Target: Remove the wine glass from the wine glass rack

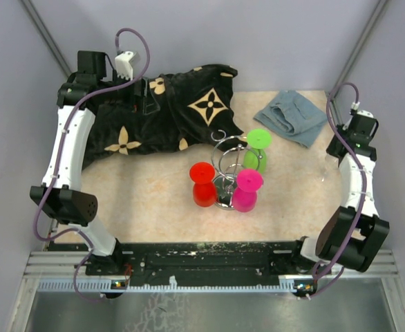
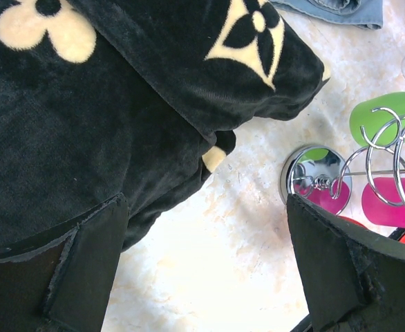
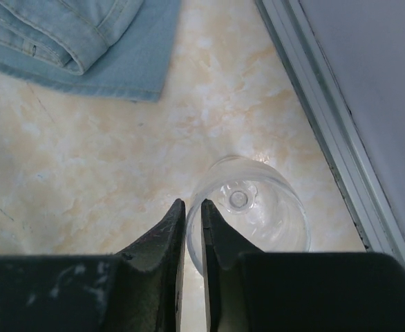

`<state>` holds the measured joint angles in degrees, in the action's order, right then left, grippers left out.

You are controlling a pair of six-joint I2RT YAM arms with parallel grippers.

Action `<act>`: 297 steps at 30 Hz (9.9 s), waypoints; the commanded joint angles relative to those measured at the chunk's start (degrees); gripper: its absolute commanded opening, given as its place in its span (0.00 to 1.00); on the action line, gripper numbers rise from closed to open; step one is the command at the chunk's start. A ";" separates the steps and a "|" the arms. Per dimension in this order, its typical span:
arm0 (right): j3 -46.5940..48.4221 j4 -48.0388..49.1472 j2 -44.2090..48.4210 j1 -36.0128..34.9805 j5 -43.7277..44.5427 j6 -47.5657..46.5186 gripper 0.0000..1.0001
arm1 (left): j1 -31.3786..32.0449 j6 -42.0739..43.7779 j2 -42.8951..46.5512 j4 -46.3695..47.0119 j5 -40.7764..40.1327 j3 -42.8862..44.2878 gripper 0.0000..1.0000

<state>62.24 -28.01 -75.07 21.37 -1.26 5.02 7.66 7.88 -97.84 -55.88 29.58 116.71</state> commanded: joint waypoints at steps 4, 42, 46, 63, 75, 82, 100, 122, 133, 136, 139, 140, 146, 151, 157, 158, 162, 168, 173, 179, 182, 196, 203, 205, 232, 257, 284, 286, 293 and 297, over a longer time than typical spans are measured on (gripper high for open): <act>3.22 0.62 1.92 -0.56 -3.02 -0.74 0.25 | -0.19 0.61 0.19 -0.34 -0.02 -0.07 1.00; 21.92 -17.57 13.12 -1.09 -12.72 12.13 0.69 | -0.05 -10.29 6.65 -6.43 39.80 -23.14 0.85; 22.20 -18.35 13.34 -1.59 -13.04 11.65 0.69 | 1.88 -13.75 6.96 -4.51 42.37 -26.49 0.83; 21.03 -18.79 13.88 -1.68 -13.95 10.07 0.69 | 10.92 -22.96 9.58 4.64 43.13 -35.56 0.71; 20.15 -19.01 14.54 -1.66 -13.53 9.57 0.69 | 12.77 -24.11 10.05 5.26 43.72 -39.65 0.63; 20.12 -18.92 14.52 -1.68 -13.48 9.49 0.68 | 13.27 -24.49 9.10 5.64 44.35 -38.88 0.55; 19.50 -18.75 14.91 -1.69 -13.23 8.96 0.68 | 15.36 -24.74 7.51 6.05 44.07 -39.18 0.43; 19.18 -18.61 15.13 -1.68 -13.90 9.22 0.68 | 15.44 -26.37 8.97 7.82 43.86 -43.36 0.47; 19.50 -19.01 15.44 -1.68 -13.92 8.87 0.68 | 15.40 -28.03 7.14 9.19 44.60 -41.22 0.47; 19.31 -19.10 15.65 -1.69 -13.92 8.80 0.68 | 15.38 -28.26 6.84 9.54 44.67 -40.82 0.45; 19.11 -19.11 15.82 -1.69 -13.98 8.71 0.68 | 15.39 -28.37 6.55 9.66 44.68 -40.67 0.45; 19.02 -19.15 15.90 -1.69 -13.94 8.70 0.68 | 15.41 -28.47 6.41 9.68 44.68 -40.72 0.45; 18.98 -19.44 16.17 -1.69 -13.82 8.52 0.68 | 15.42 -28.80 5.66 10.09 44.79 -39.70 0.39; 19.07 -19.53 16.32 -1.68 -13.77 8.43 0.67 | 15.41 -28.97 5.13 10.30 44.94 -39.16 0.32; 19.38 -19.54 16.18 -1.70 -13.71 8.43 0.67 | 15.42 -29.25 5.18 10.61 45.63 -39.04 0.02; 19.37 -19.54 16.18 -1.70 -13.72 8.43 0.67 | 15.38 -29.33 5.35 10.61 45.64 -39.28 0.00; 19.20 -19.54 16.26 -1.69 -13.71 8.34 0.67 | 15.33 -29.75 6.18 10.54 45.98 -39.84 0.00; 18.54 -19.34 16.44 -1.69 -13.90 8.26 0.67 | 14.12 -30.75 7.57 9.93 47.23 -40.90 0.00; 18.19 -19.06 16.45 -1.73 -14.32 8.33 0.67 | 11.04 -31.74 8.43 9.49 48.47 -43.11 0.00; 18.13 -18.67 16.18 -1.68 -14.89 8.52 0.67 | 8.29 -33.02 8.80 9.68 49.90 -43.68 0.00; 18.14 -18.57 16.15 -1.70 -15.01 8.61 0.67 | 7.89 -33.15 9.06 9.61 50.11 -44.06 0.00; 23.67 -18.34 13.27 -2.08 -18.21 10.63 0.66 | -1.20 -28.70 5.71 8.20 47.93 -28.47 0.00; 35.06 -15.95 5.48 -2.24 -28.92 15.93 0.66 | -0.08 -10.28 -4.80 -5.93 33.85 2.63 0.00; 38.31 -14.81 2.85 -2.70 -31.79 17.33 0.66 | 2.09 -5.23 -6.89 -8.31 27.30 9.67 0.00; 74.30 -15.10 -29.69 -28.22 -55.08 25.69 0.65 | 22.03 31.92 17.79 0.94 17.38 -8.85 0.00; 54.45 -30.28 -14.94 -42.35 -54.47 11.55 0.63 | 31.71 49.32 29.56 -2.03 8.75 -25.89 0.00; 73.55 -33.55 -14.37 -39.05 -45.02 11.01 0.00 | 31.72 35.54 23.60 22.99 -14.14 -20.33 0.80; 78.29 -29.75 -14.72 -32.31 -39.84 14.75 0.00 | 31.71 30.20 22.01 21.98 -16.58 -18.11 0.81; 75.23 -27.86 -11.45 -17.46 -4.18 9.89 0.00 | 31.50 15.63 16.76 18.29 -21.97 -11.55 0.82; 71.79 -33.55 -9.70 -13.30 12.10 5.46 0.00 | 31.19 10.22 14.25 15.41 -22.80 -7.68 0.82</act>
<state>137.32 -58.24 -87.00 4.58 -10.04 15.14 39.11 27.20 -81.97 -37.87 9.56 105.14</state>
